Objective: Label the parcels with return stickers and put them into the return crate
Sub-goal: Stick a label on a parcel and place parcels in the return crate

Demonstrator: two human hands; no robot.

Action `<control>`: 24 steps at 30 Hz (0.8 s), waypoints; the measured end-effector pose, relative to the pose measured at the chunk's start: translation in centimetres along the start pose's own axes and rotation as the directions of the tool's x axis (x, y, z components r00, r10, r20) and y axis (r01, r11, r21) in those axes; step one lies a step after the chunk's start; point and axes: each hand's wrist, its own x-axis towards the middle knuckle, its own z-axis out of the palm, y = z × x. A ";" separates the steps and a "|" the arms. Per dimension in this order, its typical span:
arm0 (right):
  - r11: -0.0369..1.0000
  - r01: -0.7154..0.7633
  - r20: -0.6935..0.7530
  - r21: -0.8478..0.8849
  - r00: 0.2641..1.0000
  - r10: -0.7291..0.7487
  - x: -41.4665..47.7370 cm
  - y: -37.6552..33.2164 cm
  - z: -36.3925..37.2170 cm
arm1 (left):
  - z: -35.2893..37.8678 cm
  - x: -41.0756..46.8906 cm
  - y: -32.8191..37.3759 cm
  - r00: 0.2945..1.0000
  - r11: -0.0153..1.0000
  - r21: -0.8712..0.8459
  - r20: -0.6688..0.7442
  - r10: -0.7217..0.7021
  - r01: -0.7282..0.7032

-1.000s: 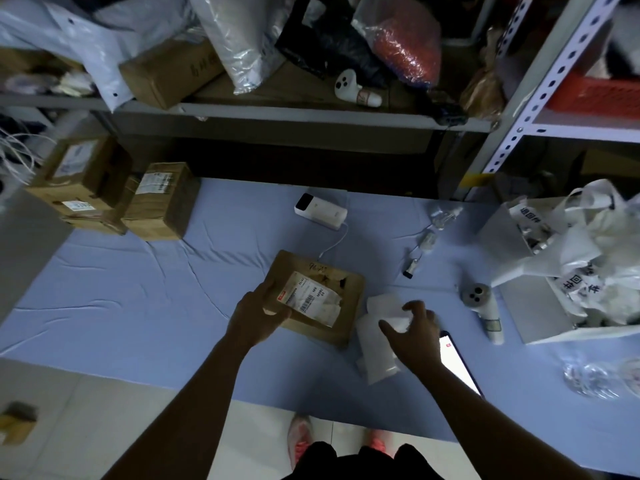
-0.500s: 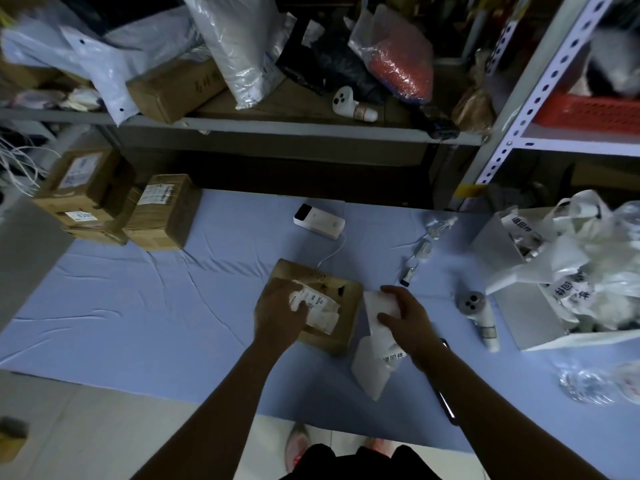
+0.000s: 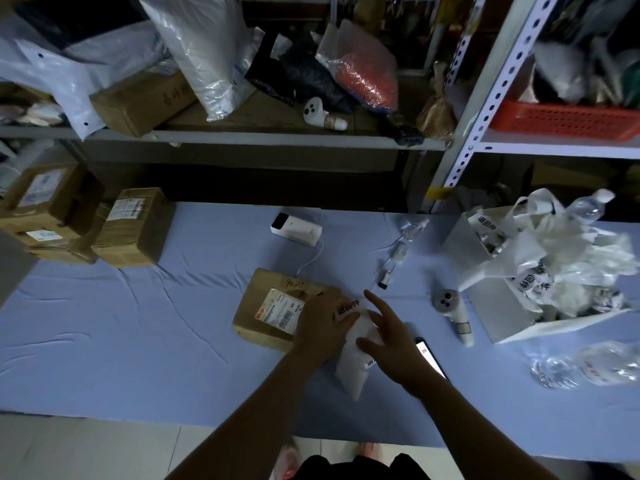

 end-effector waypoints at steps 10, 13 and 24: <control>0.999 0.030 0.016 -0.024 0.999 -0.029 0.2 -1.3 0.6 | -1.2 0.0 -0.3 0.988 0.972 0.176 0.032 0.150 -0.154; 0.999 0.028 0.005 -0.032 1.000 -0.028 0.3 -1.6 0.7 | -1.8 0.0 -0.4 0.977 0.968 0.163 0.127 0.173 -0.193; 0.999 -0.001 -0.028 -0.051 1.000 -0.001 0.4 -0.8 0.1 | -2.2 0.5 0.2 0.999 0.998 -0.040 0.000 0.039 -0.039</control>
